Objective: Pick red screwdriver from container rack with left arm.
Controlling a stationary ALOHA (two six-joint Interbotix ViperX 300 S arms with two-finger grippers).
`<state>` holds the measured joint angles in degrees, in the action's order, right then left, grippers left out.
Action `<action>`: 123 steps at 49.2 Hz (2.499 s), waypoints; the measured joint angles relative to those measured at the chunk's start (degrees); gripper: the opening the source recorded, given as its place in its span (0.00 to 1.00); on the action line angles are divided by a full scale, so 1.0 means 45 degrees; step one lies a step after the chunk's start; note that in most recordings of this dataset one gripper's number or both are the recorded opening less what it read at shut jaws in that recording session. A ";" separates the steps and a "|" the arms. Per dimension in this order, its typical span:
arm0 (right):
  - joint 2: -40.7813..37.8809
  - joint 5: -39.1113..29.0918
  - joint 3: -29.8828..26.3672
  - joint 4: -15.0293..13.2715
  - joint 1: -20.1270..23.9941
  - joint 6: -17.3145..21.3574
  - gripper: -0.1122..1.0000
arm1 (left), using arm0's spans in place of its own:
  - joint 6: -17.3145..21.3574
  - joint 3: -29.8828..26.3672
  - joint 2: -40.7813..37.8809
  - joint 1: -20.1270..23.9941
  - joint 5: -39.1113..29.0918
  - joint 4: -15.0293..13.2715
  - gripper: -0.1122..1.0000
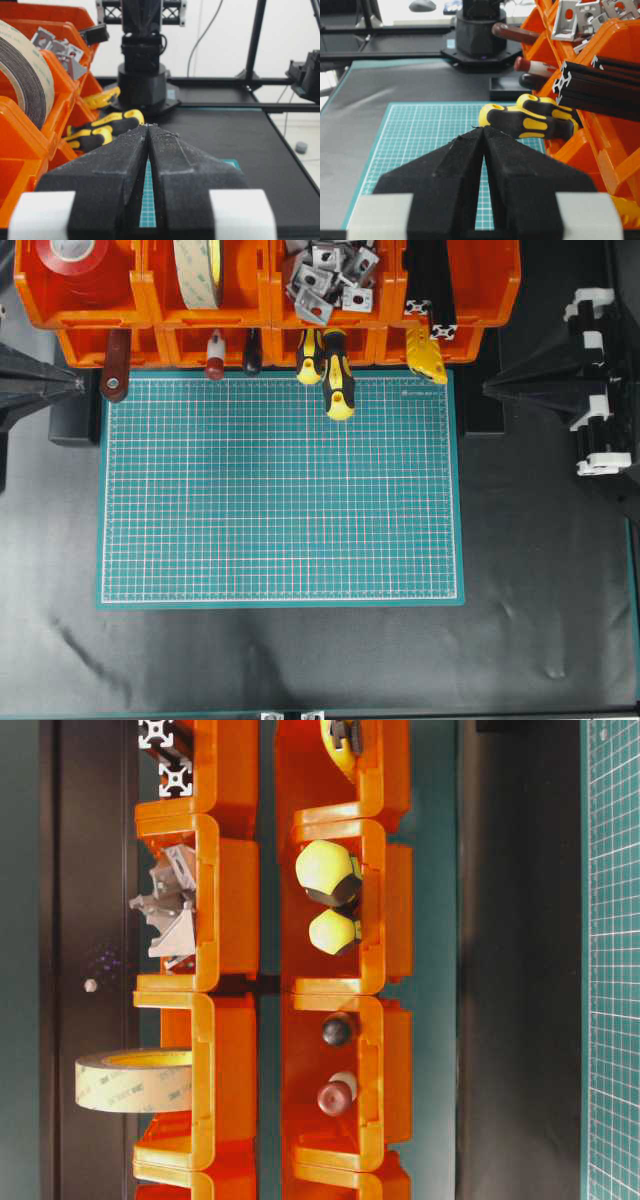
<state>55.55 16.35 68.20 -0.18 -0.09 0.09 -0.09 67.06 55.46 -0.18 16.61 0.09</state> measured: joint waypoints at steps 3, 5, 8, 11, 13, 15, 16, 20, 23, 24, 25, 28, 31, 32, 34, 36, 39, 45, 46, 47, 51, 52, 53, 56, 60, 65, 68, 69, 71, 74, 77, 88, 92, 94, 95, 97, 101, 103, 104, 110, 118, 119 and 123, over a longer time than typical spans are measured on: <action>-0.0020 0.0000 0.0000 0.0039 -0.0059 0.0059 0.17 | -0.0020 -0.0039 -0.0098 0.0059 -0.0137 0.0156 0.14; -0.0059 0.0000 0.0000 0.0098 -0.0176 0.0156 0.16 | -0.0059 -0.0156 -0.0254 0.0098 -0.0508 0.0391 0.11; -0.0098 0.0000 0.0000 0.0234 -0.0410 0.0273 0.10 | -0.0078 -0.0430 -0.0508 0.0137 -0.1074 0.0566 0.10; -0.0137 0.0039 0.0000 0.0312 -0.0566 0.0371 0.10 | -0.0059 -0.0840 -0.0586 0.0156 -0.1660 0.0625 0.10; -0.0156 0.0098 0.0000 0.0312 -0.0645 0.0371 0.10 | 0.0000 -0.1152 -0.0586 0.0156 -0.2129 0.0645 0.10; -0.0156 0.0137 0.0000 0.0332 -0.0645 0.0371 0.10 | 0.0098 -0.1465 -0.0586 0.0156 -0.2656 0.0645 0.10; -0.0156 0.0176 0.0000 0.0332 -0.0645 0.0371 0.10 | 0.0137 -0.1660 -0.0586 0.0176 -0.3027 0.0645 0.10; -0.0156 0.0234 0.0000 0.0332 -0.0664 0.0391 0.10 | 0.0195 -0.2285 -0.0645 0.0176 -0.4434 0.0664 0.10; -0.0156 0.0273 0.0000 0.0332 -0.0664 0.0391 0.10 | 0.0215 -0.2832 -0.0742 0.0176 -0.5566 0.0703 0.10; -0.0176 0.0273 0.0000 0.0332 -0.0684 0.0391 0.10 | 0.0215 -0.2949 -0.0781 0.0176 -0.5859 0.0742 0.10; -0.0156 0.0273 0.0000 0.0332 -0.0684 0.0391 0.10 | 0.0234 -0.3086 -0.0840 0.0176 -0.6172 0.0742 0.10; -0.0176 0.0273 0.0000 0.0332 -0.0684 0.0410 0.10 | 0.0352 -0.3516 -0.1016 0.0195 -0.7051 0.0801 0.10; -0.0176 0.0293 0.0000 0.0352 -0.0703 0.0430 0.10 | 0.0586 -0.3926 -0.1250 0.0176 -0.7871 0.0840 0.10; -0.0176 0.0273 0.0000 0.0352 -0.0703 0.0449 0.10 | 0.0703 -0.4043 -0.1328 0.0195 -0.8105 0.0859 0.10; -0.0176 0.0293 0.0000 0.0371 -0.0703 0.0449 0.10 | 0.0977 -0.4258 -0.1523 0.0176 -0.8594 0.0879 0.10; -0.0176 0.0293 0.0000 0.0371 -0.0703 0.0449 0.10 | 0.1289 -0.4531 -0.1738 0.0176 -0.9141 0.0879 0.10; -0.0176 0.0293 0.0000 0.0352 -0.0703 0.0449 0.10 | 0.1719 -0.4824 -0.2129 0.0176 -0.9863 0.0898 0.10; -0.0176 0.0293 0.0000 0.0371 -0.0703 0.0449 0.10 | 0.2305 -0.5215 -0.2930 0.0117 -1.0586 0.1074 0.10; -0.0176 0.0293 0.0000 0.0371 -0.0703 0.0449 0.10 | 0.2344 -0.5273 -0.3047 0.0078 -1.0664 0.1113 0.10; -0.0156 0.0273 0.0000 0.0371 -0.0703 0.0449 0.10 | 0.2344 -0.5371 -0.3164 0.0039 -1.0742 0.1191 0.10; -0.0156 0.0293 0.0000 0.0371 -0.0703 0.0449 0.10 | 0.2363 -0.5840 -0.3477 -0.0352 -1.1211 0.1445 0.10; -0.0156 0.0293 0.0000 0.0371 -0.0703 0.0449 0.10 | 0.2363 -0.5996 -0.3535 -0.0488 -1.1387 0.1523 0.10; -0.0156 0.0293 0.0000 0.0371 -0.0703 0.0449 0.10 | 0.2363 -0.6191 -0.3574 -0.0664 -1.1660 0.1660 0.10; -0.0137 0.0293 0.0000 0.0371 -0.0703 0.0449 0.10 | 0.2305 -0.6855 -0.3750 -0.1172 -1.2617 0.2090 0.10; -0.0117 0.0293 0.0000 0.0371 -0.0703 0.0449 0.10 | 0.1953 -0.7871 -0.4141 -0.2031 -1.4355 0.3066 0.10; -0.0098 0.0293 0.0000 0.0371 -0.0703 0.0449 0.10 | 0.0723 -0.8770 -0.4766 -0.2988 -1.5996 0.4648 0.10; -0.0098 0.0293 0.0000 0.0371 -0.0703 0.0449 0.10 | -0.0527 -0.9180 -0.5234 -0.3633 -1.6855 0.5938 0.10; -0.0098 0.0293 0.0000 0.0371 -0.0703 0.0449 0.10 | -0.1094 -0.9297 -0.5449 -0.3945 -1.7207 0.6563 0.10; -0.0098 0.0293 0.0000 0.0371 -0.0703 0.0449 0.10 | -0.2090 -0.9453 -0.5820 -0.4512 -1.7871 0.7676 0.10; -0.0078 0.0293 0.0000 0.0371 -0.0703 0.0449 0.10 | -0.3496 -0.9570 -0.6465 -0.5352 -1.8770 0.9395 0.10; -0.0078 0.0293 0.0000 0.0371 -0.0703 0.0449 0.10 | -0.4531 -0.9590 -0.7031 -0.5996 -1.9531 1.0859 0.10; 0.0039 0.0293 0.0000 0.0371 -0.0703 0.0449 0.10 | -0.5898 -0.9902 -0.9004 -0.6875 -2.0977 1.2676 0.10; 0.0137 0.0293 0.0000 0.0391 -0.0703 0.0449 0.10 | -0.5918 -1.0137 -0.9785 -0.6895 -2.0977 1.2695 0.10; 0.0195 0.0273 0.0000 0.0371 -0.0703 0.0449 0.10 | -0.5898 -1.0254 -1.0098 -0.6895 -2.0977 1.2695 0.10; 0.0254 0.0273 0.0000 0.0391 -0.0703 0.0449 0.10 | -0.5898 -1.0332 -1.0215 -0.6875 -2.0996 1.2715 0.10; 0.0332 0.0254 0.0000 0.0371 -0.0703 0.0449 0.10 | -0.5938 -1.0488 -1.0488 -0.6836 -2.0996 1.2715 0.10; 0.0488 0.0117 0.0000 0.0371 -0.0703 0.0449 0.10 | -0.5977 -1.0723 -1.0996 -0.6621 -2.0977 1.2715 0.10; 0.0566 0.0000 0.0000 0.0371 -0.0703 0.0449 0.10 | -0.6035 -1.0859 -1.1289 -0.6426 -2.0977 1.2734 0.10; 0.0605 -0.0059 0.0000 0.0391 -0.0703 0.0449 0.10 | -0.6074 -1.0898 -1.1426 -0.6328 -2.0977 1.2773 0.10; 0.0801 -0.0371 0.0000 0.0391 -0.0703 0.0430 0.10 | -0.6270 -1.1133 -1.2109 -0.5703 -2.0703 1.2910 0.10; 0.0977 -0.0723 0.0000 0.0391 -0.0566 0.0430 0.10 | -0.6289 -1.1270 -1.2422 -0.5352 -2.0078 1.2949 0.10; 0.1016 -0.0781 0.0000 0.0371 -0.0527 0.0430 0.10 | -0.6289 -1.1270 -1.2422 -0.5332 -2.0059 1.2949 0.10; 0.1113 -0.0898 0.0000 0.0371 -0.0371 0.0410 0.10 | -0.6289 -1.1250 -1.2402 -0.5332 -1.9961 1.2949 0.10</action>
<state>60.56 12.30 68.20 1.49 -1.76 1.93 -28.39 16.44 -0.35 -24.17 -73.21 58.36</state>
